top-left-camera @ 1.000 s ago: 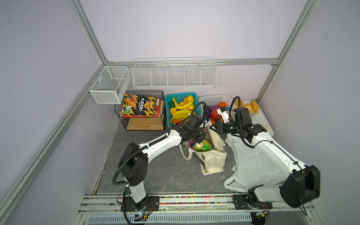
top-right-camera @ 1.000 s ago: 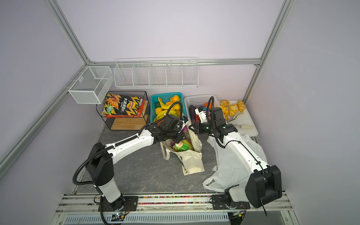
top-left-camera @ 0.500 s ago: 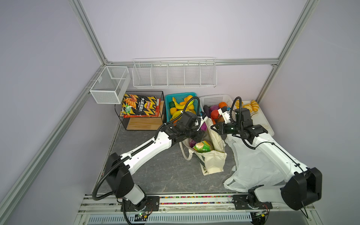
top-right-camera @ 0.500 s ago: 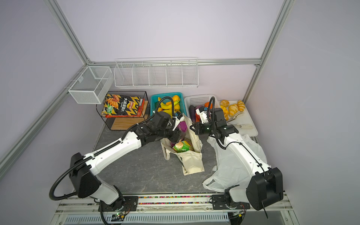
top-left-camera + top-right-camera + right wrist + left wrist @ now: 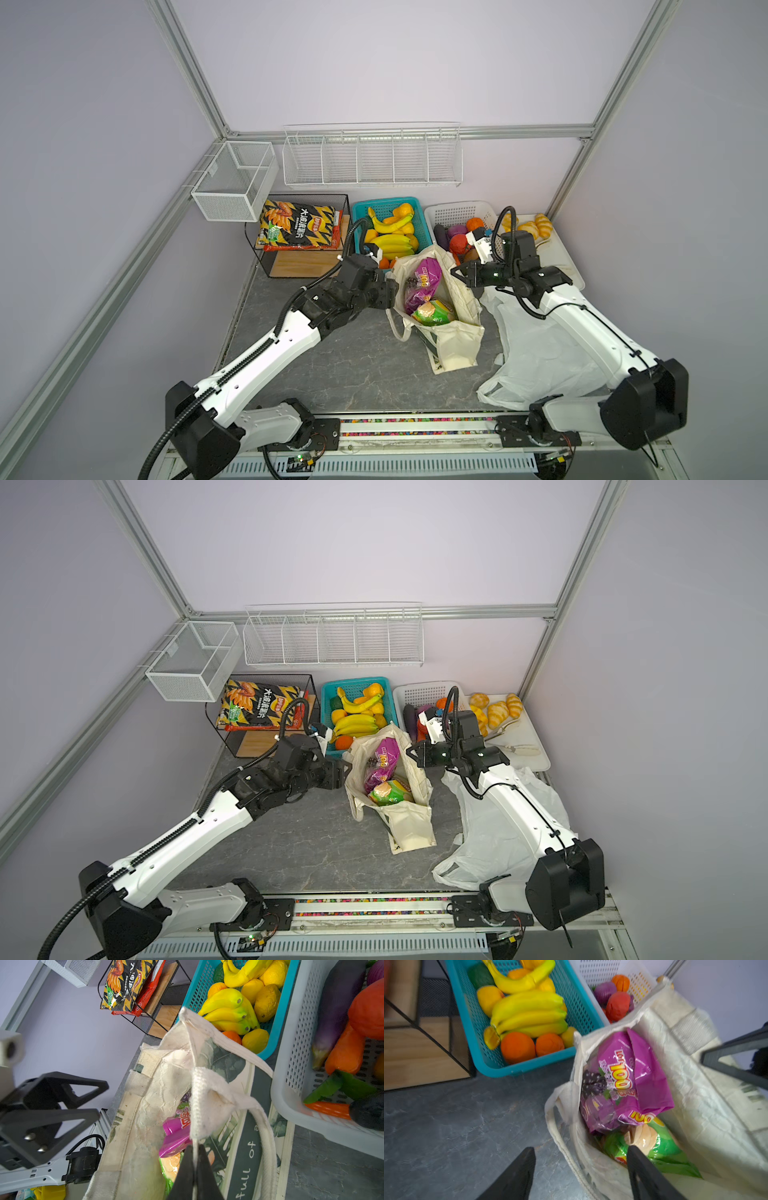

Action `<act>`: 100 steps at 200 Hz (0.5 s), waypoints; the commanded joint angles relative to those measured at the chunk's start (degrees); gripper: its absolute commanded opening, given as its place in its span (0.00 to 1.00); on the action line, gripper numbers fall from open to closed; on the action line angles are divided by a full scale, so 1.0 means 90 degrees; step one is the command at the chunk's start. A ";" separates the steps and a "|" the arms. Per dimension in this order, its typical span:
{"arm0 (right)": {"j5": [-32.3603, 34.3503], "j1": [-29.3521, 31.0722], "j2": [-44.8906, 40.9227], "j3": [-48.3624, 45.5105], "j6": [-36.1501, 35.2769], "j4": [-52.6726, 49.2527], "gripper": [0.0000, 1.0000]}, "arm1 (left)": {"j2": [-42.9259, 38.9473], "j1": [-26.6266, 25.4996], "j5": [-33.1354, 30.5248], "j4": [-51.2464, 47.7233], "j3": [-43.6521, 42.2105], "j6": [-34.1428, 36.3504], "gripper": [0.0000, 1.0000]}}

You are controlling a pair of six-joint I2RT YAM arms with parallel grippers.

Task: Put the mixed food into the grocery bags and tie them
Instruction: 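Grasp the tote's other handle with the left gripper while the right holds its handle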

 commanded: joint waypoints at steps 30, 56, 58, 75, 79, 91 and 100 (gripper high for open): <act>0.0135 0.0036 -0.0235 -0.0048 -0.0094 -0.0160 0.07 | 0.0873 -0.0026 0.1027 0.0374 0.0249 -0.0640 0.25; 0.0347 0.0088 -0.0556 0.0153 -0.0254 -0.0553 0.07 | 0.0221 -0.0026 0.1589 0.0383 0.0577 -0.0645 0.00; 0.0384 0.0099 -0.0615 0.0172 -0.0259 -0.0585 0.07 | 0.0147 -0.0026 0.1653 0.0422 0.0578 -0.0657 0.00; 0.0539 0.0182 -0.0874 0.0270 -0.0310 -0.0688 0.07 | -0.0471 -0.0013 0.2191 0.1108 0.0289 -0.1032 0.00; 0.0571 0.0204 -0.0916 0.0282 -0.0325 -0.0710 0.06 | -0.0583 0.0000 0.2309 0.1270 0.0193 -0.1131 0.00; 0.0681 0.0293 -0.0952 0.0303 -0.0324 -0.0744 0.07 | -0.0677 0.0057 0.2532 0.1450 -0.0027 -0.1387 0.00; 0.0742 0.0373 -0.0922 0.0296 -0.0329 -0.0737 0.07 | -0.0553 0.0089 0.2699 0.1357 -0.0084 -0.1441 0.00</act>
